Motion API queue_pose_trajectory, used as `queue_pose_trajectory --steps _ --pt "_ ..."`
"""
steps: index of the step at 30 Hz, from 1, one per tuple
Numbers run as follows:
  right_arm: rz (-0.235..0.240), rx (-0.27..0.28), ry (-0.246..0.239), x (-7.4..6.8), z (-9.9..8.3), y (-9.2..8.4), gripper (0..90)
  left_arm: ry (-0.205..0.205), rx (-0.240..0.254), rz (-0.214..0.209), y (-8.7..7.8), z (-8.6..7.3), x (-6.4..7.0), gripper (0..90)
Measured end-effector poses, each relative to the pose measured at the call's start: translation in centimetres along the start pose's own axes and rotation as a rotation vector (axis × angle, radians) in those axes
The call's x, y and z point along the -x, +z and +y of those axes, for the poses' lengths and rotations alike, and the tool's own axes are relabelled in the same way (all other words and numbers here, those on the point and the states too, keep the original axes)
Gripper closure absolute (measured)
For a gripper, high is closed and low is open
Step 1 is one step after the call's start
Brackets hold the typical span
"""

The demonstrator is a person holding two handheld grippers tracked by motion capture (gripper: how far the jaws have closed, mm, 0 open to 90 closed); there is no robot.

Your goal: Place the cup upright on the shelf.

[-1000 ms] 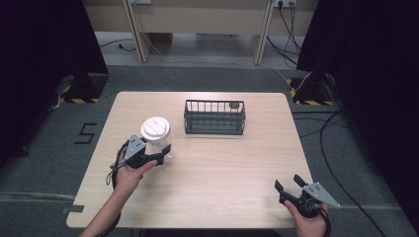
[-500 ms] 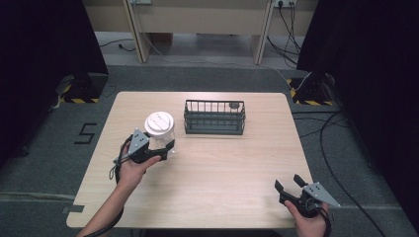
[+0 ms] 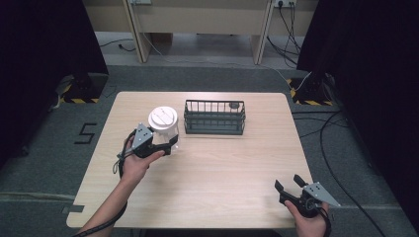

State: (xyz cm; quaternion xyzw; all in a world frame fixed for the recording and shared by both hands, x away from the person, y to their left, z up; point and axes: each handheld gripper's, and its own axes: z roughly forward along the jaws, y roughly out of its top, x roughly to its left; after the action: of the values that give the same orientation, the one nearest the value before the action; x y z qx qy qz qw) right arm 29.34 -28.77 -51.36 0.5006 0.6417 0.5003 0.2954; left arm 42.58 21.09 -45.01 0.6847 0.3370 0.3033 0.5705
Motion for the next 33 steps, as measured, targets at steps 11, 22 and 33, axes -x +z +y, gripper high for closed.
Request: queue_pose_trajectory --steps 11,22,33 --pt "0.001 0.001 0.002 0.0 0.0 0.0 21.0 0.012 0.012 -0.008 0.9 0.9 0.1 17.4" --pt "0.003 -0.001 0.004 0.1 0.0 0.0 21.0 0.019 0.018 -0.019 1.9 1.7 0.5 17.4" --pt "0.004 -0.003 0.008 0.1 0.0 0.0 20.9 0.026 0.022 -0.031 3.0 2.6 0.9 17.4"
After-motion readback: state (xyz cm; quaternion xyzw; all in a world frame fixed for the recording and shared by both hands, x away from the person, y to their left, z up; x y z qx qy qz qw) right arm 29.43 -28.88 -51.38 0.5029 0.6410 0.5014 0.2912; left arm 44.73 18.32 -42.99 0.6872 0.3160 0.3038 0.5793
